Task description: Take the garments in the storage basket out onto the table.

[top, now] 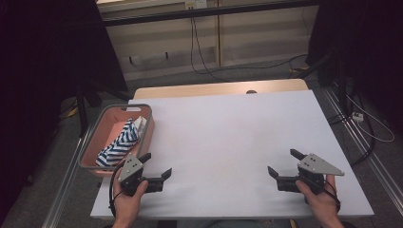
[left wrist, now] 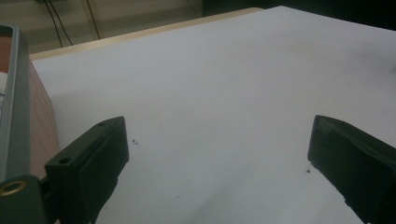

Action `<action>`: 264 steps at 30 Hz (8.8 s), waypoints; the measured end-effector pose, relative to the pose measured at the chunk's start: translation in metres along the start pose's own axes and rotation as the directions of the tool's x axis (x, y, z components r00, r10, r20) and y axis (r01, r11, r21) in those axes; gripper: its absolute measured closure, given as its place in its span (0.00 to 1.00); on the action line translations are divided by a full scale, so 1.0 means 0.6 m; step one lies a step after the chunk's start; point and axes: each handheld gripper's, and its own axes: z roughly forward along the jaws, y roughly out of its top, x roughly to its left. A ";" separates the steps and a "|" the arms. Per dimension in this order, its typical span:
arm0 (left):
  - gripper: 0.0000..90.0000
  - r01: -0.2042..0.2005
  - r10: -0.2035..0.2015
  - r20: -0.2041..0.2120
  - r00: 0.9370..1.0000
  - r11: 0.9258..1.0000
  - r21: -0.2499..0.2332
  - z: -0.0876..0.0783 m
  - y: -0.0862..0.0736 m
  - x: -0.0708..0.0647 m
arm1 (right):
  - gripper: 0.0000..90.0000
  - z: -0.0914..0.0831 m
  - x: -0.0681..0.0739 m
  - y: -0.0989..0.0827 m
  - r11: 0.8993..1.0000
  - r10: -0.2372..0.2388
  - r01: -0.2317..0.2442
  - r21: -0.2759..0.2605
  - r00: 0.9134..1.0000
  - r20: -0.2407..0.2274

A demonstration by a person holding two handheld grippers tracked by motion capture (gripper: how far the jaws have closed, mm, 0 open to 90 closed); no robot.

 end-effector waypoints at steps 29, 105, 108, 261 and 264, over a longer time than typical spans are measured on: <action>0.06 0.011 -0.011 -0.012 1.000 1.000 0.021 -0.020 0.030 0.021 | 0.03 0.002 -0.003 -0.002 1.000 0.018 -0.018 0.000 1.000 -0.022; 0.17 0.164 -0.105 -0.252 0.962 0.961 0.225 0.003 0.119 0.234 | 0.03 0.016 0.006 0.002 1.000 -0.008 0.009 0.013 0.997 -0.073; 0.16 0.211 -0.129 -0.292 0.948 0.940 0.269 0.015 0.113 0.249 | 0.03 0.017 0.005 0.002 1.000 -0.007 0.008 0.014 0.998 -0.070; 0.78 -0.030 -0.094 -0.258 0.962 0.897 -0.441 -0.054 0.186 0.191 | 0.02 0.016 0.011 0.002 1.000 -0.023 0.025 0.018 0.994 -0.105; 0.78 -0.031 -0.100 -0.248 0.964 0.880 -0.474 -0.060 0.191 0.184 | 0.02 0.016 0.011 0.002 1.000 -0.023 0.025 0.018 0.994 -0.105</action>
